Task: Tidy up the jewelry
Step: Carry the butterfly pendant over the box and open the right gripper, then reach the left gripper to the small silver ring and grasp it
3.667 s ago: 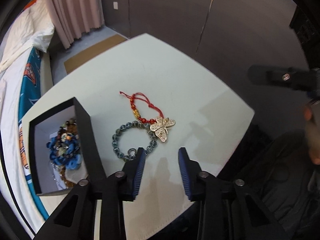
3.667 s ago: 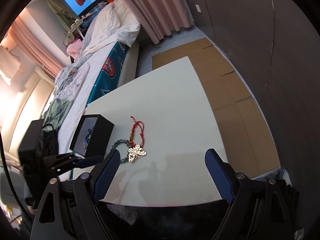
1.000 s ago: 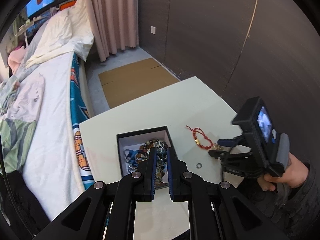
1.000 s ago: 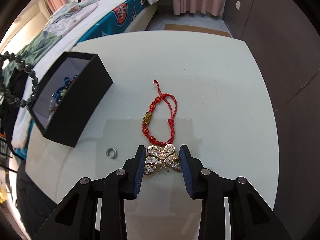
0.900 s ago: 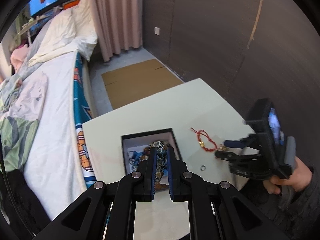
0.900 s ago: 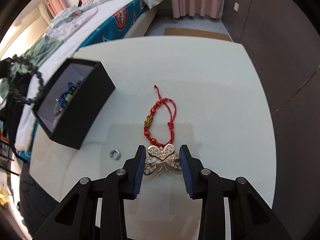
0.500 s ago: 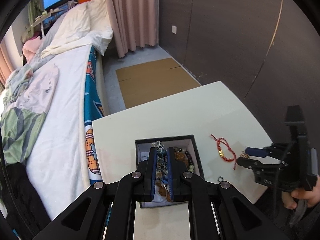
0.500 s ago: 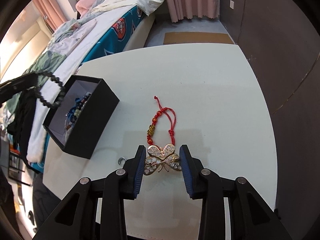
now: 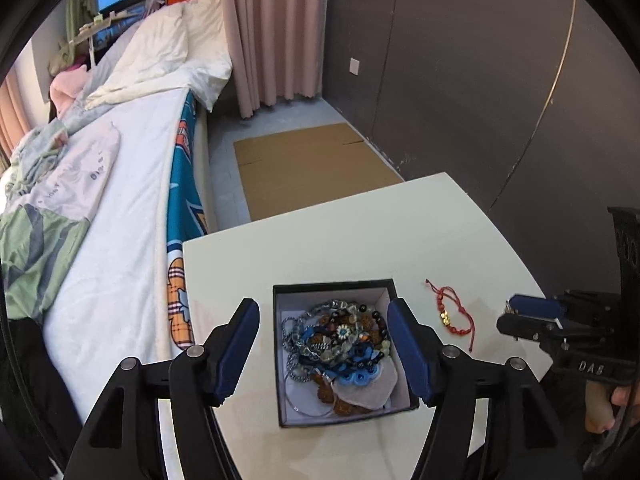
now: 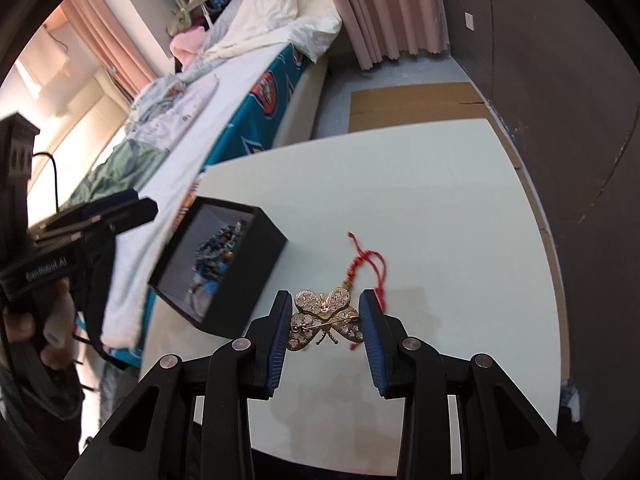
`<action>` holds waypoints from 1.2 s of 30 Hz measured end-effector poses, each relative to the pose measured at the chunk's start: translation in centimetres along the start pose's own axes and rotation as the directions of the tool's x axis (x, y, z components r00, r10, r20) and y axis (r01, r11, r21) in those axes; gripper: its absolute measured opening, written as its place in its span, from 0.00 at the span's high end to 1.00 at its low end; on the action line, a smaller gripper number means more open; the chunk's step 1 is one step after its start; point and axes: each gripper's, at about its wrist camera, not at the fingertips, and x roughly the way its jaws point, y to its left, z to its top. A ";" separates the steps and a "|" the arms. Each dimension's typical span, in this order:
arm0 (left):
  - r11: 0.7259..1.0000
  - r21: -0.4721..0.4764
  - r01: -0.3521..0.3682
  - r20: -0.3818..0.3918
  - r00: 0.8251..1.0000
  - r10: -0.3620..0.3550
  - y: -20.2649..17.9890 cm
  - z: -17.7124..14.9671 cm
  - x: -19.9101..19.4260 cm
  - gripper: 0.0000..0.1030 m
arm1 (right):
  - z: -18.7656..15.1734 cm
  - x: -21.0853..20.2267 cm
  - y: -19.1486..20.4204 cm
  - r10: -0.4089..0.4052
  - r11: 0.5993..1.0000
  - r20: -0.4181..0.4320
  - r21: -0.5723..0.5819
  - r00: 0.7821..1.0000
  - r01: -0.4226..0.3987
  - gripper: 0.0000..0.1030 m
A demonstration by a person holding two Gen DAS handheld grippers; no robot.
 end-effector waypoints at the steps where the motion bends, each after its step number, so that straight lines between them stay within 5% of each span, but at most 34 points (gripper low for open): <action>1: 1.000 -0.002 0.003 -0.004 1.000 -0.003 0.2 -0.1 -0.1 0.34 | 0.1 -0.1 0.2 0.008 1.000 0.006 0.001 1.000 -0.008 0.65; 14: 0.999 -0.039 -0.013 0.000 1.000 0.013 3.4 -2.3 -1.8 0.34 | 1.8 1.3 4.9 0.112 0.994 0.061 -0.019 0.992 -0.111 0.65; 25: 0.997 -0.066 -0.039 0.016 0.999 0.040 5.9 -4.1 -4.0 0.23 | 3.5 2.8 9.5 0.233 0.970 0.084 -0.084 0.969 -0.226 0.65; 27: 0.996 -0.069 -0.055 0.017 0.998 0.056 6.1 -4.3 -4.2 0.21 | 3.5 2.8 10.3 0.229 0.970 0.069 -0.104 0.971 -0.222 0.54; 29: 0.995 -0.069 -0.065 0.022 0.998 0.067 6.2 -4.5 -4.5 0.19 | 3.3 2.3 10.2 0.226 0.971 0.082 -0.104 0.971 -0.217 0.26; 36: 0.997 -0.056 -0.054 0.030 0.998 0.056 5.2 -4.5 -4.5 0.18 | 2.5 0.7 7.3 0.198 0.980 0.102 -0.046 0.975 -0.194 0.21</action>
